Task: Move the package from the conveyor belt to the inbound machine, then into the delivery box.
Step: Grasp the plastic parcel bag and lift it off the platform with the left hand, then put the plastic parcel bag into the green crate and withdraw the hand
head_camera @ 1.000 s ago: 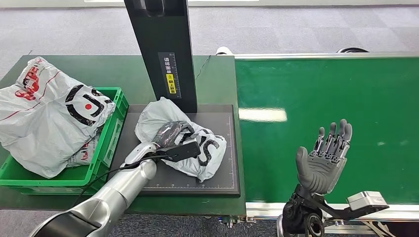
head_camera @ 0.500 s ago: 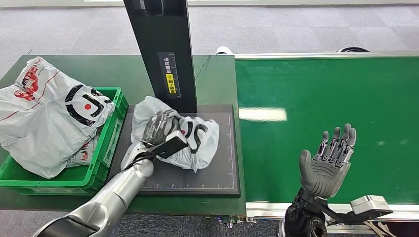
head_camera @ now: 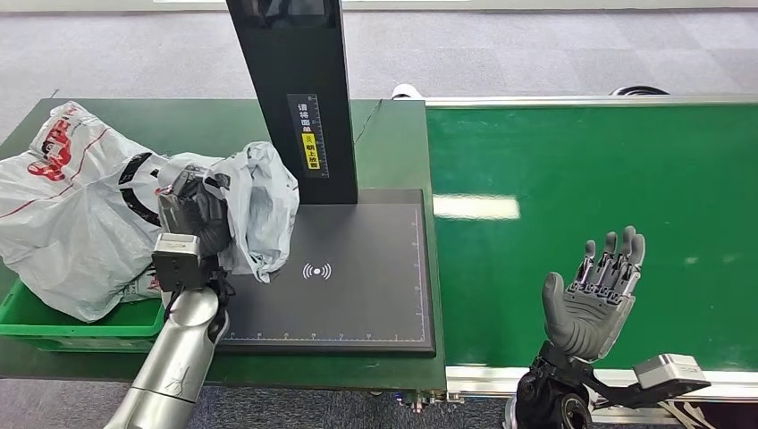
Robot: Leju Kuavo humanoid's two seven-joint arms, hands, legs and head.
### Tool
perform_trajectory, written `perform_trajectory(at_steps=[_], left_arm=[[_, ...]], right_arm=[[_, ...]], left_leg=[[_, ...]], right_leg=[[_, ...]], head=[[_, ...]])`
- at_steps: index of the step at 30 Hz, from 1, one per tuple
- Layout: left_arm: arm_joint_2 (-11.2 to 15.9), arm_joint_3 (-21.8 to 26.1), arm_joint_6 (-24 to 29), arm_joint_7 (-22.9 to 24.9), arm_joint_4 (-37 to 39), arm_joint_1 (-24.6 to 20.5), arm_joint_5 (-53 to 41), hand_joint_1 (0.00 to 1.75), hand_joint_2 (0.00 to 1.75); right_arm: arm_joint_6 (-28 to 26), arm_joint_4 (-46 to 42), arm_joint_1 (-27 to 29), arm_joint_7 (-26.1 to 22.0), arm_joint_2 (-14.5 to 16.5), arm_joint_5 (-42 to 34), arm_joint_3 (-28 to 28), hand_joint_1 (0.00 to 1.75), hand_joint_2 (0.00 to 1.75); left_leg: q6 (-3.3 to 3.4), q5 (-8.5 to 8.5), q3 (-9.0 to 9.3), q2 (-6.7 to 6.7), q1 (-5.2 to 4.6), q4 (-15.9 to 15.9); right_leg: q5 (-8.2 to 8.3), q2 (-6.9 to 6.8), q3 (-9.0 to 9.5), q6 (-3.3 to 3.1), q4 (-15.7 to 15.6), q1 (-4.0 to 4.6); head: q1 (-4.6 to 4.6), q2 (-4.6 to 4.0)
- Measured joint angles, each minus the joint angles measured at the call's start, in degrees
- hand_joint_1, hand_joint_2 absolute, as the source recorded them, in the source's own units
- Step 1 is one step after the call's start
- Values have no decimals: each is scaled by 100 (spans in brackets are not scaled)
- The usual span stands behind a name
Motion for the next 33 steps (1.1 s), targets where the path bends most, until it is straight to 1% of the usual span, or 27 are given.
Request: perform_trajectory(at_steps=[2, 4, 6, 9, 12, 15, 18, 20, 22, 24, 26, 29, 31, 33], left_arm=[[32, 15, 19, 0, -275, 122, 260, 175, 175], [70, 39, -84, 0, -720, 332, 705, 175, 175], [89, 121, -365, 0, -1280, 593, 1144, 175, 175], [72, 408, -877, -2, -2220, 982, 1639, 175, 175], [38, 889, -1302, 3, -2902, 1173, 2173, 175, 175], [89, 1533, -1607, 108, -3169, 1116, 2884, 175, 175], [306, 2231, -1746, 271, -3211, 963, 3407, 175, 175], [561, 2708, -1792, 400, -3129, 822, 3549, 175, 175], [880, 3142, -1722, 506, -2931, 625, 3389, 175, 175], [1201, 3484, -1481, 587, -2666, 410, 2842, 175, 175], [1475, 3660, -1241, 740, -2366, 197, 2153, 175, 175], [1776, 3666, -1173, 1081, -1854, -134, 1283, 175, 175], [1900, 3510, -1212, 1436, -1343, -478, 478, 175, 175], [1970, 3288, -1204, 1652, -774, -868, -194, 175, 175]], right_arm=[[-13, 6, -2, 0, 0, 1, -1, 0, 175], [-34, 13, -3, 0, 0, 8, -5, 0, 175], [-45, 16, -3, 0, 0, 27, -17, 0, 175], [-43, 22, -6, 0, 0, 70, -44, 0, 175], [-37, 49, -28, 0, 0, 110, -77, 0, 175], [-37, 89, -77, 0, 0, 160, -105, 0, 175], [-31, 146, -147, 0, -1, 187, -122, 0, 175], [-19, 195, -184, 0, -2, 190, -136, 0, 175], [10, 235, -202, 0, -2, 191, -156, 0, 175], [42, 262, -207, 0, -2, 193, -177, 0, 175], [60, 275, -206, 0, -2, 193, -195, 0, 175], [72, 277, -198, 0, 0, 190, -216, 0, 175], [75, 276, -183, 0, 0, 187, -236, 0, 175], [82, 275, -172, 0, 0, 185, -249, 0, 175]], left_leg=[[0, 0, 0, 2, 0, 0], [0, -1, 0, 5, 0, 0], [-1, -1, -3, 5, 1, -1], [-1, -2, -11, 5, 2, -2], [-2, -2, -14, 5, 2, -3], [-2, 0, -11, 5, 2, -3], [-5, 2, -6, 8, 4, -4], [-7, 3, -3, 12, 8, -3], [-7, 4, -3, 13, 11, -3], [-8, 4, -4, 13, 13, -3], [-8, 4, -5, 10, 13, -3], [-8, 4, -5, 7, 12, -1], [-6, 6, -5, -4, 11, 0], [-5, 9, -5, -11, 11, 1]], right_leg=[[0, 1, 0, 0, 0, 0], [0, 4, -3, 0, 0, 0], [-1, 5, -8, -1, 0, 1], [-2, 5, -17, -2, 0, 2], [-3, 5, -19, -2, 0, 2], [-2, 5, -17, -3, 0, 3], [-1, 7, -13, -5, 3, 6], [0, 10, -15, -7, 5, 9], [0, 11, -17, -7, 5, 13], [-1, 10, -19, -8, 5, 15], [-2, 8, -19, -8, 5, 15], [-2, 4, -23, -8, 4, 14], [-1, -9, -22, -8, 4, 13], [2, -20, -11, -9, 4, 12]], head=[[-1, 0], [-1, 0], [-1, 0], [-1, 0], [-1, 0], [-1, 0], [0, 0], [0, 0], [-1, 0], [-1, 0], [1, 0], [1, 0], [2, 0], [4, 0]])
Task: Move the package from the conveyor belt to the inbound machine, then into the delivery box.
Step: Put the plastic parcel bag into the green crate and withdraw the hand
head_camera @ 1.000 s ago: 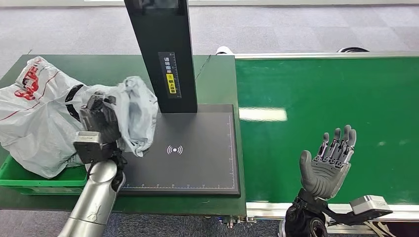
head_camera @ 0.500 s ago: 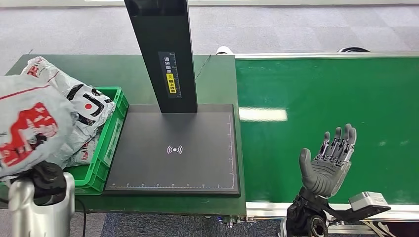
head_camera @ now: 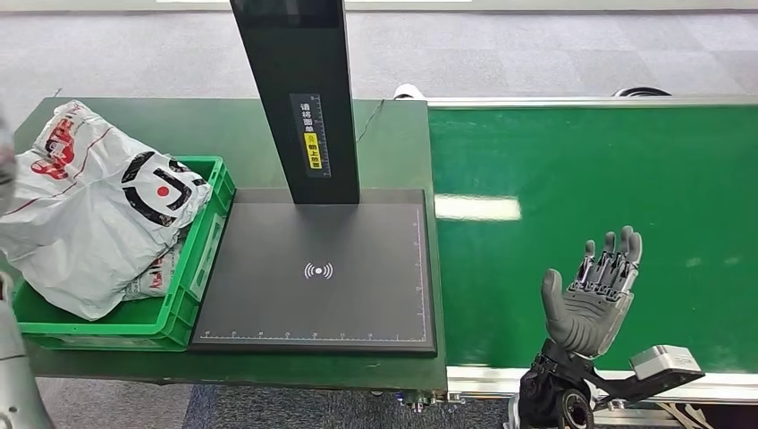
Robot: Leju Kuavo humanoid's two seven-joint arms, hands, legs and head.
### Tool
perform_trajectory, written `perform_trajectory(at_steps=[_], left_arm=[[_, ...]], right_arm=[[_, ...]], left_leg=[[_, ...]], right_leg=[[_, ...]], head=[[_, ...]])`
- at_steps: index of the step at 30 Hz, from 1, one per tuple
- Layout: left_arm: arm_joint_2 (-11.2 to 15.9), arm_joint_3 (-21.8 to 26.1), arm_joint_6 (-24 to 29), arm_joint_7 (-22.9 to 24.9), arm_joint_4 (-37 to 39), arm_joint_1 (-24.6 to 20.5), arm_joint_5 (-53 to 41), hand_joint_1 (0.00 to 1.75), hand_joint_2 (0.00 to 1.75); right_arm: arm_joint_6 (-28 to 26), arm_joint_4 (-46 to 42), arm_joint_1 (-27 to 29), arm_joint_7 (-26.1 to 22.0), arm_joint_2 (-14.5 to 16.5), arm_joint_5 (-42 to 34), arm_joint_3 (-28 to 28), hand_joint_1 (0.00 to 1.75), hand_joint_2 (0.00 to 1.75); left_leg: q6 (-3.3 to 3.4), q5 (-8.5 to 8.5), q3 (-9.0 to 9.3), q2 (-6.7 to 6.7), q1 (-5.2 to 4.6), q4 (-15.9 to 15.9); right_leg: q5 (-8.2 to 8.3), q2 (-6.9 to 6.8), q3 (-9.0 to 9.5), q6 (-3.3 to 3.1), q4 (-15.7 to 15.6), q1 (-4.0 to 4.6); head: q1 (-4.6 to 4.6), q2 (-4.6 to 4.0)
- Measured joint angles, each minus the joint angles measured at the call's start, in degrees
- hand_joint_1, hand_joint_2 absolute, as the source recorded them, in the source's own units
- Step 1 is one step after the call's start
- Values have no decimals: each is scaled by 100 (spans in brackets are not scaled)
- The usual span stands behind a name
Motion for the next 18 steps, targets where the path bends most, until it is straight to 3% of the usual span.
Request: perform_trajectory(at_steps=[7, 13, 18], left_arm=[[72, -391, 52, 24, 1055, -648, -292, 175, 175], [98, -490, 4, 86, 1351, -766, -407, 175, 175], [68, -856, 93, 251, 1719, -602, -1697, 175, 175]], right_arm=[[4, -2, 41, 0, 0, -15, -13, 0, 175], [2, -2, 46, 0, 0, -15, -16, 0, 175], [-60, -18, 52, 0, 0, -16, -15, 0, 175]], left_leg=[[-4, 2, 0, 37, 0, 0], [-7, 0, -3, 37, 2, -2], [-6, 0, -2, 33, -2, -2]], right_leg=[[11, 37, -14, -8, 1, 1], [9, 37, -18, -10, 1, 3], [8, 35, -10, -9, 1, -1]], head=[[-3, 0], [-3, 0], [-2, 0]])
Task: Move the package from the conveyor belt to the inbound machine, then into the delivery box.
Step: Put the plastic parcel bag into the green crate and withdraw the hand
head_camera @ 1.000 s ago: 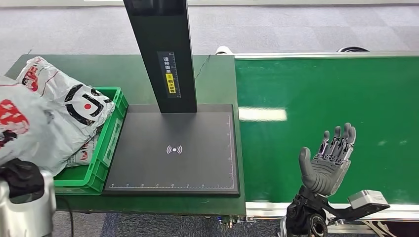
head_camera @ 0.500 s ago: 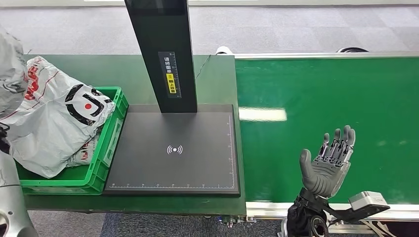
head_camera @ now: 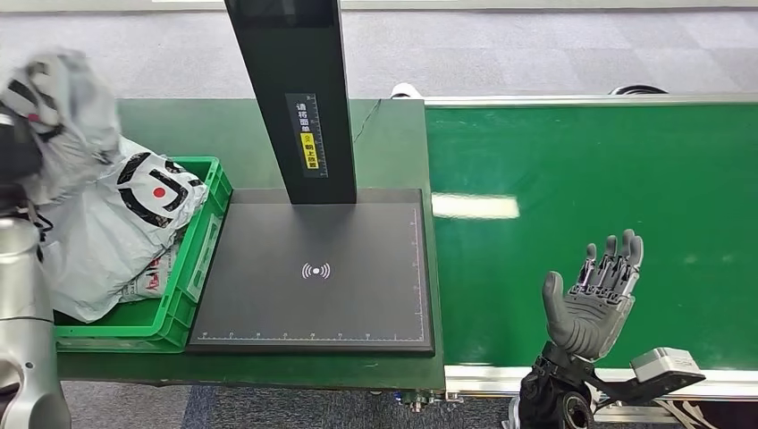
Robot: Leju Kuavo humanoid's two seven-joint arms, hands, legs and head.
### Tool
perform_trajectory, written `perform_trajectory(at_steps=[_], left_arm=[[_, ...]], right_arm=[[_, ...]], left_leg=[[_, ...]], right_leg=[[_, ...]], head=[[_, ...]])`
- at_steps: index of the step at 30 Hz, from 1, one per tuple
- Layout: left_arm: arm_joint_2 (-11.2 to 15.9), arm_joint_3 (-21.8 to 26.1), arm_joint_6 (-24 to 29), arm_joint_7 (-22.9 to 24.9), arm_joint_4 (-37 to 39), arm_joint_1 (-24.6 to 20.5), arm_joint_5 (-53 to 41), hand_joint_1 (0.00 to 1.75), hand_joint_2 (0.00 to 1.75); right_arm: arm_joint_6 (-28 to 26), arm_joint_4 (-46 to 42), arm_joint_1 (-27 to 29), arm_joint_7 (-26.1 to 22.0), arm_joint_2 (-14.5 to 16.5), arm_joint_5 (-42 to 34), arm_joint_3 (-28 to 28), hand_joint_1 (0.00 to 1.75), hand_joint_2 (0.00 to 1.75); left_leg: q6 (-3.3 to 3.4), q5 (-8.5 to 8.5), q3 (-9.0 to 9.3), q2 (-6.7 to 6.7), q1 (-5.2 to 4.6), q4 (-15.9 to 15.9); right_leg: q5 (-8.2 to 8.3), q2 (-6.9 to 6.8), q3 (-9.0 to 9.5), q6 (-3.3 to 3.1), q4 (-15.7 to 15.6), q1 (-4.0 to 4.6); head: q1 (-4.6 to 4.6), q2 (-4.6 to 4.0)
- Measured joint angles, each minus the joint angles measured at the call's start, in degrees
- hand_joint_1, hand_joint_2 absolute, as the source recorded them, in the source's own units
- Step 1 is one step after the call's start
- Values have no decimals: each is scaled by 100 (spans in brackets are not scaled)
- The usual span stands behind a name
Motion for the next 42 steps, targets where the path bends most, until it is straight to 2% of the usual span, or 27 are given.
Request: perform_trajectory(at_steps=[3, 7, 12, 17, 28, 40, 41, 42], left_arm=[[-115, -255, 304, 138, 56, 505, -954, 175, 175], [-266, -487, 461, 664, -84, 1185, -2045, 175, 175], [-351, -569, 495, 954, -253, 1534, -2485, 175, 175], [-398, -425, 770, 1392, -535, 1886, -3214, 175, 175], [-452, -117, 851, 1370, -604, 2259, -3485, 175, 175], [-502, -83, 763, 1401, -555, 2265, -3703, 173, 175], [-507, -84, 773, 1407, -521, 2239, -3720, 143, 175], [-509, -82, 790, 1407, -484, 2211, -3725, 99, 175]], right_arm=[[-22, -35, 32, 0, 0, -6, 1, 0, 175], [-22, -84, 66, 0, 0, -15, -7, 0, 175], [-26, -112, 71, 0, 0, -16, -10, 0, 175], [-40, -139, 97, 0, 0, -18, -10, 0, 175], [-38, -143, 100, 1, 0, -68, -55, 0, 175], [-38, -204, 148, 0, 0, -113, -64, 0, 175], [-38, -214, 160, 0, 0, -116, -63, 0, 175], [-37, -219, 172, 1, 0, -118, -63, 0, 175]], left_leg=[[0, -2, 2, 14, -3, 1], [1, -6, -2, 14, -3, 1], [-2, -9, -4, 13, 0, -1], [-2, -9, -2, 14, 0, -1], [-2, -9, -1, 11, 0, -1], [-2, -9, 0, 8, 0, -1], [-2, -9, 0, 8, 0, -1], [-2, -9, 0, 8, 0, -1]], right_leg=[[1, 13, -3, 1, 0, -3], [0, 17, -13, 1, 0, -3], [-2, 16, -11, -1, 0, -1], [-2, 16, -9, -1, 0, 0], [-3, 15, -6, 0, 0, 0], [-3, 13, -5, 0, 0, 0], [-3, 13, -5, 0, 0, 0], [-3, 13, -4, 0, 0, 0]], head=[[0, 0], [-1, 0], [-2, 0], [-1, 0], [-1, 0], [-1, 0], [-1, 0], [-1, 0]])
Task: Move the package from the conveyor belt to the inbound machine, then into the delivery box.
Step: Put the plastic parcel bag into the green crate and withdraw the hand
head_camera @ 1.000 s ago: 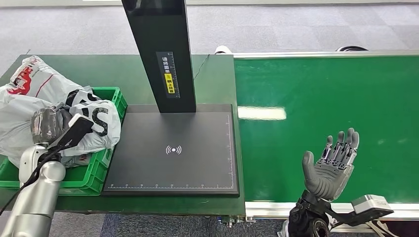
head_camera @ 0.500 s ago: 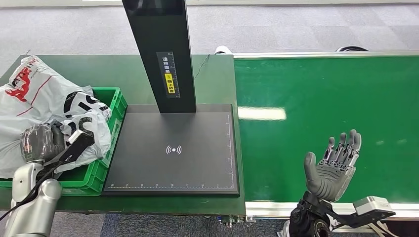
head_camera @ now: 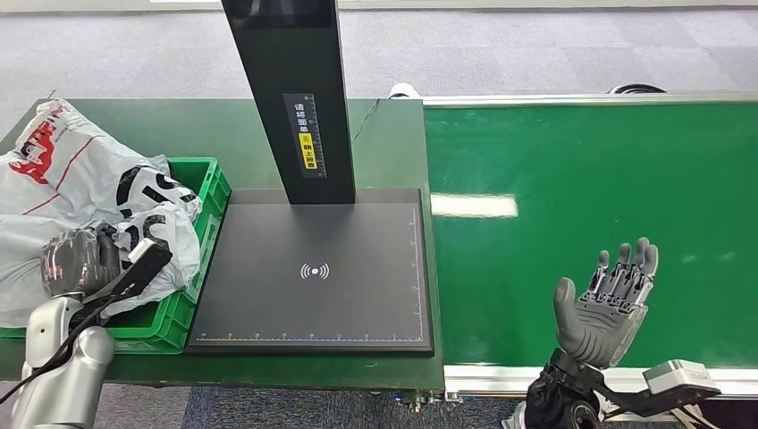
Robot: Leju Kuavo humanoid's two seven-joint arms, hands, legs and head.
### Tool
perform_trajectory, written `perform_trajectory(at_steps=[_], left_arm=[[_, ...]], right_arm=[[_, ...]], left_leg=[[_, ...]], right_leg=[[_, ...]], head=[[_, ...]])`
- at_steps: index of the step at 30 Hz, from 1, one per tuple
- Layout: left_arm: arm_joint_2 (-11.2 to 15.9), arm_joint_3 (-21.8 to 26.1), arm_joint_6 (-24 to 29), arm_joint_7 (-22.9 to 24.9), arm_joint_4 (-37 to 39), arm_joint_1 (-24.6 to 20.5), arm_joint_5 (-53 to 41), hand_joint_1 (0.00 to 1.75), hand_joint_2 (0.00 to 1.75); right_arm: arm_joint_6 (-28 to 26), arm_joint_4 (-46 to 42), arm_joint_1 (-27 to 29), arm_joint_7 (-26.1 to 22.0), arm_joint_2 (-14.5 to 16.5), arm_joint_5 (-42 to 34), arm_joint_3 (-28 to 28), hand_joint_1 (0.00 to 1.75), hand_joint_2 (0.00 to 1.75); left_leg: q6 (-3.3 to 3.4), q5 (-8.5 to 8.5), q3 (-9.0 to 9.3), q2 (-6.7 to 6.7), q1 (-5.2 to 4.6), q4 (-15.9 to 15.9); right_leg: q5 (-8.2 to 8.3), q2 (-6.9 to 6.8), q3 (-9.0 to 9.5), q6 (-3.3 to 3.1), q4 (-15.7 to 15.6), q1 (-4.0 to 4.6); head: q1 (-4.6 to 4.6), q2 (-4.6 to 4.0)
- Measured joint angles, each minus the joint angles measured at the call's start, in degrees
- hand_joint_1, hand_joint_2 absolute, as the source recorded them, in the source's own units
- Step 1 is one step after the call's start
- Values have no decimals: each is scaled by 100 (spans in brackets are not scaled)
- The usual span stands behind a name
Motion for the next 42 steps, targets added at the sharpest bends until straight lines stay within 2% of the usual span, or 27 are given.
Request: perform_trajectory(at_steps=[2, 3, 6, 8, 10, 11, 13, 15, 18, 23, 26, 29, 33, 35, 42], left_arm=[[1, 11, 44, -8, 61, -36, 30, 14, 175], [2, 25, 64, -19, 76, -42, 65, 0, 175], [-33, 112, 193, -290, 27, -9, 430, 0, 175], [-194, 216, 471, -1119, -384, 160, 1385, 0, 175], [-458, 266, 774, -2182, -1105, 408, 2858, 0, 175], [-587, 253, 882, -2546, -1442, 510, 3499, 0, 175], [-781, 202, 1116, -2893, -2004, 648, 4137, 0, 175], [-924, 101, 1439, -3118, -2442, 729, 4310, 0, 175], [-1054, -86, 1752, -3274, -2936, 819, 4404, 0, 175], [-1217, -221, 1794, -3309, -3575, 992, 4461, 0, 175], [-1258, -346, 1795, -3309, -4011, 1134, 4987, 0, 175], [-1258, -686, 1679, -3309, -4354, 1365, 5751, 0, 175], [-1273, -1350, 1140, -3309, -4405, 1676, 6181, 0, 175], [-1287, -1590, 1054, -3309, -4401, 1756, 6200, 0, 175], [-1313, -1908, 930, -3308, -4387, 1874, 6204, 0, 175]], right_arm=[[4, -4, 19, 0, 0, 1, 1, 0, 175], [8, -8, 27, 0, 0, 1, 1, 0, 175], [18, -16, 37, -1, 1, 5, 2, 0, 175], [19, -12, 33, -1, 1, 15, 4, 0, 175], [17, 7, 12, -1, 2, 30, 14, 0, 175], [15, 21, -5, -1, 2, 34, 19, 0, 175], [10, 48, -39, -1, 2, 38, 25, 0, 175], [3, 79, -75, -1, 2, 40, 30, 0, 175], [-3, 130, -147, -1, 2, 45, 45, 0, 175], [-3, 229, -233, -1, 2, 57, 62, 0, 175], [-3, 276, -253, -1, 2, 61, 61, 0, 175], [-2, 310, -254, -1, 2, 82, 56, 0, 175], [15, 348, -248, -1, 2, 152, 39, 0, 175], [19, 361, -244, -1, 2, 158, 26, 0, 175], [19, 392, -242, 0, 2, 185, -4, 0, 175]], left_leg=[[0, 0, 0, 1, 0, 0], [0, 0, 1, 1, 0, 0], [0, 0, 1, 2, 0, 0], [0, 0, 0, 4, 0, 0], [0, -1, -2, 2, -1, 1], [2, -3, -3, 0, -2, 1], [4, -6, -4, -4, -3, 2], [5, -6, -4, -11, -3, 2], [5, -6, -1, -14, -2, 1], [3, -4, 2, -14, 1, 1], [3, -5, 1, -14, 1, 1], [4, -6, 0, -16, -1, 1], [5, -7, -2, -18, -3, 1], [5, -7, -1, -16, -3, 1], [4, -7, 0, -17, -1, 1]], right_leg=[[0, 0, 0, 0, 0, 0], [0, 0, 1, 0, 0, 0], [0, 1, 0, 0, 0, 0], [0, 2, 0, 0, 0, 0], [-2, 2, 0, 2, -1, -2], [-2, 1, 0, 4, -2, -3], [-3, -1, 1, 5, -4, -5], [-4, -7, 3, 5, -5, -5], [-3, -11, 6, 5, -5, -4], [-3, -11, 7, 5, -4, 0], [-4, -11, 6, 5, -3, 0], [-8, -12, 5, 8, -4, -2], [-9, -12, 5, 9, -5, -4], [-8, -12, 6, 10, -5, -5], [-8, -12, 5, 9, -5, -2]], head=[[0, 0], [0, 0], [-1, 0], [-2, 0], [0, 0], [1, 0], [0, 0], [0, 0], [0, 0], [-1, 0], [-1, 0], [-1, 0], [1, 0], [0, 0], [-2, 0]])
